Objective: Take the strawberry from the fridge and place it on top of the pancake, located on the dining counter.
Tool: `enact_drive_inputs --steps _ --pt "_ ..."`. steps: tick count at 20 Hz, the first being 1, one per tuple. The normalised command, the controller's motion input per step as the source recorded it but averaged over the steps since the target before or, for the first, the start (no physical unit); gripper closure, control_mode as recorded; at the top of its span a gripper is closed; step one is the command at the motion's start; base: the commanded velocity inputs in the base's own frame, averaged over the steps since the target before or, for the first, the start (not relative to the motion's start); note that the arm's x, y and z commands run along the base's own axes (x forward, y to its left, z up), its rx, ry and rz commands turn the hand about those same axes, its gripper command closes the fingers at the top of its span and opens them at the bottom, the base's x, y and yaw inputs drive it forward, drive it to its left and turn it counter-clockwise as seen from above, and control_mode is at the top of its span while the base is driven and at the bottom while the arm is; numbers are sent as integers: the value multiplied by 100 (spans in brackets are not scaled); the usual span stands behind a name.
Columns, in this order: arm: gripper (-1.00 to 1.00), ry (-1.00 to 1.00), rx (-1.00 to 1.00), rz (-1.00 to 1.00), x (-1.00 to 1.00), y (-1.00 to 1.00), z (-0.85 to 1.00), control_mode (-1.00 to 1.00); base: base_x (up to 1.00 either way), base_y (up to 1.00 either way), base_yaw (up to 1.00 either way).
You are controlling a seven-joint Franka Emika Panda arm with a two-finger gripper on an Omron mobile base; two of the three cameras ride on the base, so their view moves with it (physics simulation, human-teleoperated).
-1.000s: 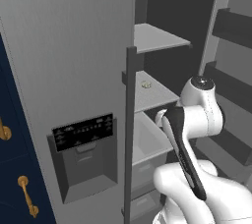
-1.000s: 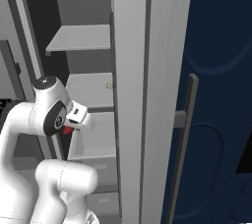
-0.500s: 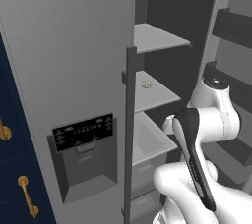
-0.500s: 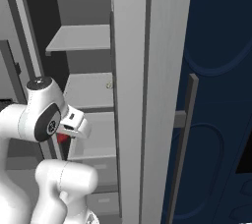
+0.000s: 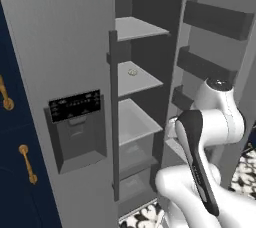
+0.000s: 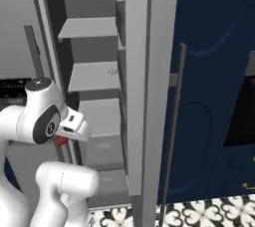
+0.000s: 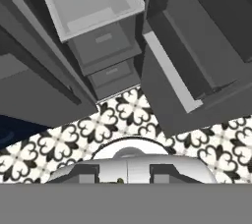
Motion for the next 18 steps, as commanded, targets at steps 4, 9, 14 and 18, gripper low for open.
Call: enact_drive_inputs --steps 4,9,14,18 --pt "100 0 0 0 0 0 0 100 -86 -22 -56" --pt "100 0 0 0 0 0 0 100 -23 -33 -79" --pt "100 0 0 0 0 0 0 100 -1 -88 -70" --pt "100 0 0 0 0 0 0 100 0 -100 -64"
